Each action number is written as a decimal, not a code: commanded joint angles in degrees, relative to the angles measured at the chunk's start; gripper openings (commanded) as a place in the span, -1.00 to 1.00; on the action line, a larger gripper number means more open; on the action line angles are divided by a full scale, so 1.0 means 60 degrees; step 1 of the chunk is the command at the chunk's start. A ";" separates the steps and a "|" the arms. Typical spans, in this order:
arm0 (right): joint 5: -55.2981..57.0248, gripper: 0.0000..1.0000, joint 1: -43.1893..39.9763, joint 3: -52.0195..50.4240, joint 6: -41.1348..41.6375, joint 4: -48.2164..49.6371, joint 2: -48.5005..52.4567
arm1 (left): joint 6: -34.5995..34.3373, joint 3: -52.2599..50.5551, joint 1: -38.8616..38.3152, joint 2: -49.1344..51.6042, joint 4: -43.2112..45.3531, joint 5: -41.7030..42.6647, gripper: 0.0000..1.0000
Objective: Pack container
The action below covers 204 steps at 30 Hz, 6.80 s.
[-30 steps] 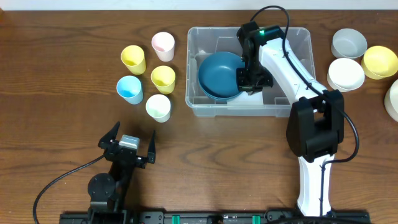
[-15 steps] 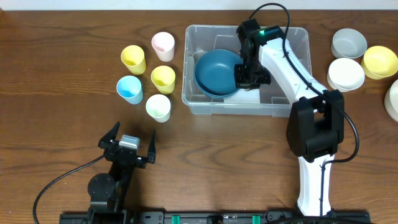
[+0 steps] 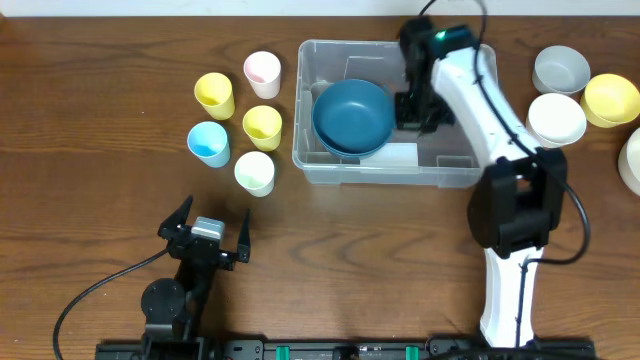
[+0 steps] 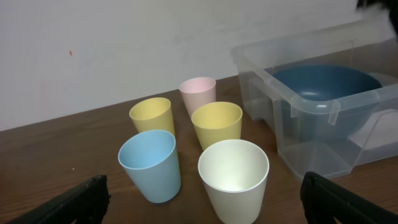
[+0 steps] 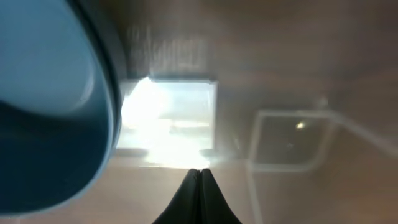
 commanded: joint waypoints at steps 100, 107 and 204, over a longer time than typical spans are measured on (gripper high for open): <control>0.0976 -0.97 -1.1748 -0.5617 0.4790 0.5293 -0.1483 | 0.0091 -0.0186 0.0047 -0.0044 -0.0306 0.0062 0.96; -0.1392 -0.98 -1.2091 -0.5584 0.4648 0.4932 -0.1668 | 0.0091 -0.0186 0.0047 -0.0044 -0.0306 0.0062 0.96; -0.1220 0.99 0.0426 -0.1588 0.2892 0.4207 -0.2761 | 0.0091 -0.0186 0.0047 -0.0044 -0.0306 0.0062 0.96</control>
